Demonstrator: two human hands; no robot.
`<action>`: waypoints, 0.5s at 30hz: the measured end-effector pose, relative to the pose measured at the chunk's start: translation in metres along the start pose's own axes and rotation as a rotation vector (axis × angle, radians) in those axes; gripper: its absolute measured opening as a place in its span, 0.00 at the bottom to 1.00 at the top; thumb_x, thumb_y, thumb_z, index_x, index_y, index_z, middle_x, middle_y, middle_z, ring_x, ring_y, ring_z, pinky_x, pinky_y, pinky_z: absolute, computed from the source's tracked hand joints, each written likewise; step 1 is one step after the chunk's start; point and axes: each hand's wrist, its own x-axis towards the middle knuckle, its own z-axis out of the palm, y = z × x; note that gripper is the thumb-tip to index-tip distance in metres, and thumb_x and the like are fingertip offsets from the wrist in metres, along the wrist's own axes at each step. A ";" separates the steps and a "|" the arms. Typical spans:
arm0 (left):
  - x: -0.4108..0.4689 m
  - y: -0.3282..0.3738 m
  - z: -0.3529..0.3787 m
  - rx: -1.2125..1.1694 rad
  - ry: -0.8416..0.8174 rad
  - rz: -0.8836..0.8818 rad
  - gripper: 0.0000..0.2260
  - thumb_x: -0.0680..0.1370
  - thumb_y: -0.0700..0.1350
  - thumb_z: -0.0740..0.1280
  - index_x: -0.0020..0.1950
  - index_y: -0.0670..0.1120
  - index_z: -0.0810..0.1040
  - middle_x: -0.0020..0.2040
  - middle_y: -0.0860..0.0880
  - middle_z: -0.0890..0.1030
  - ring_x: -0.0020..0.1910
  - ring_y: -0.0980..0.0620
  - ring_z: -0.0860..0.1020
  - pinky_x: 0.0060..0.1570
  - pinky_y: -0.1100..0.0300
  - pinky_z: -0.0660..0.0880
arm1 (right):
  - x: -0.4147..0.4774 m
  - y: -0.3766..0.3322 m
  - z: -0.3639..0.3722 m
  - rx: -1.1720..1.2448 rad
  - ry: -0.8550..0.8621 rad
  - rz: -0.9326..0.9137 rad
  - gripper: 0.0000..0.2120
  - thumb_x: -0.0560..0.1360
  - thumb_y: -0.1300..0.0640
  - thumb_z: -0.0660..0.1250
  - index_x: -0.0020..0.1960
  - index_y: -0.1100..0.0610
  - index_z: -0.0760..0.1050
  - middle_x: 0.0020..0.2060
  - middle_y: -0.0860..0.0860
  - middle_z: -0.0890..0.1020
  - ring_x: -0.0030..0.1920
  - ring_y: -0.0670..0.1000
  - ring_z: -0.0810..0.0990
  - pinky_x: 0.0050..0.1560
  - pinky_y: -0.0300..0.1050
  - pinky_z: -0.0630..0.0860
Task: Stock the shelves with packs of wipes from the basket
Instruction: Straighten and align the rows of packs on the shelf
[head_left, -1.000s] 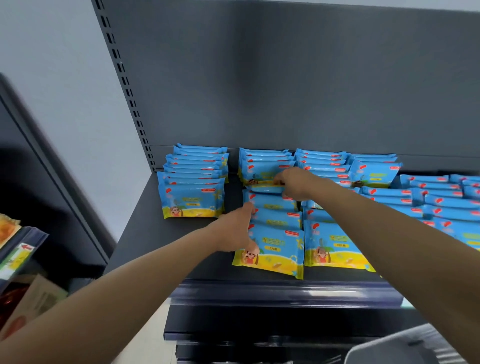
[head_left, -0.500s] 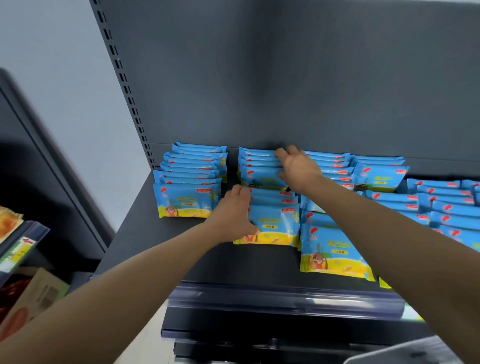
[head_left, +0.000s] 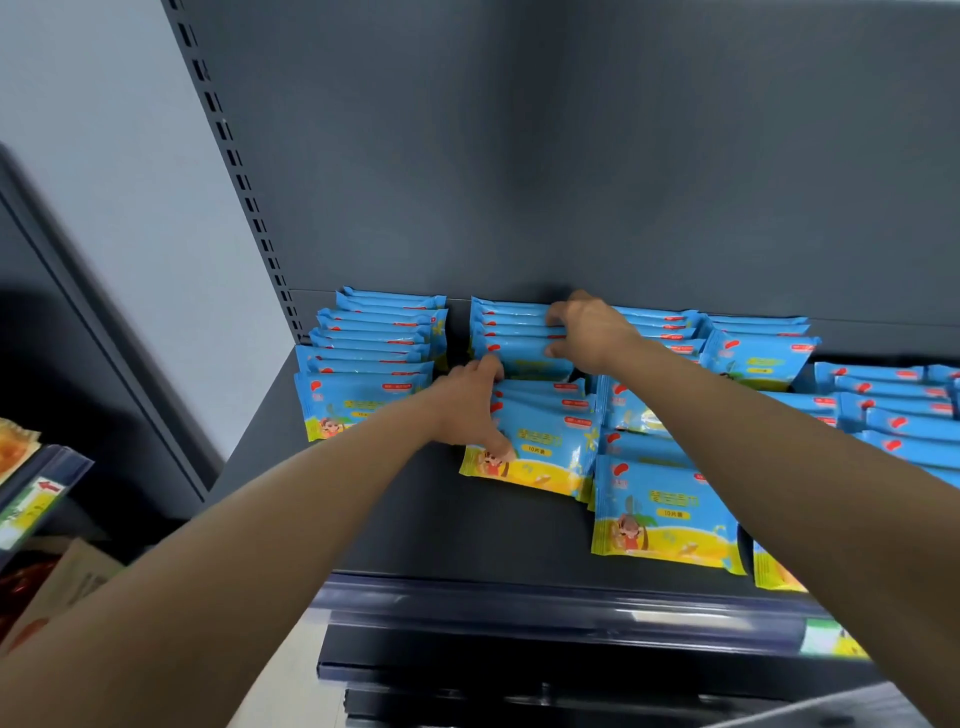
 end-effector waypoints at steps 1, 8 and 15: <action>0.003 0.000 0.000 -0.049 -0.046 -0.026 0.47 0.60 0.54 0.78 0.71 0.47 0.56 0.66 0.48 0.65 0.63 0.49 0.67 0.64 0.50 0.69 | 0.000 0.001 -0.001 0.012 -0.006 0.001 0.19 0.73 0.52 0.69 0.62 0.57 0.72 0.60 0.57 0.71 0.59 0.58 0.73 0.57 0.50 0.72; 0.019 -0.006 -0.004 -0.241 -0.264 -0.141 0.46 0.58 0.53 0.80 0.69 0.48 0.59 0.61 0.53 0.71 0.60 0.51 0.72 0.63 0.52 0.70 | 0.003 0.001 -0.004 0.064 0.025 0.029 0.16 0.72 0.52 0.70 0.58 0.56 0.75 0.58 0.55 0.73 0.56 0.57 0.75 0.54 0.49 0.73; 0.023 -0.004 0.000 -0.346 -0.308 -0.167 0.54 0.52 0.56 0.81 0.72 0.48 0.58 0.64 0.53 0.70 0.63 0.52 0.70 0.66 0.50 0.68 | 0.006 0.002 -0.006 0.093 0.014 0.058 0.16 0.71 0.52 0.72 0.56 0.56 0.75 0.56 0.54 0.75 0.53 0.56 0.76 0.50 0.48 0.74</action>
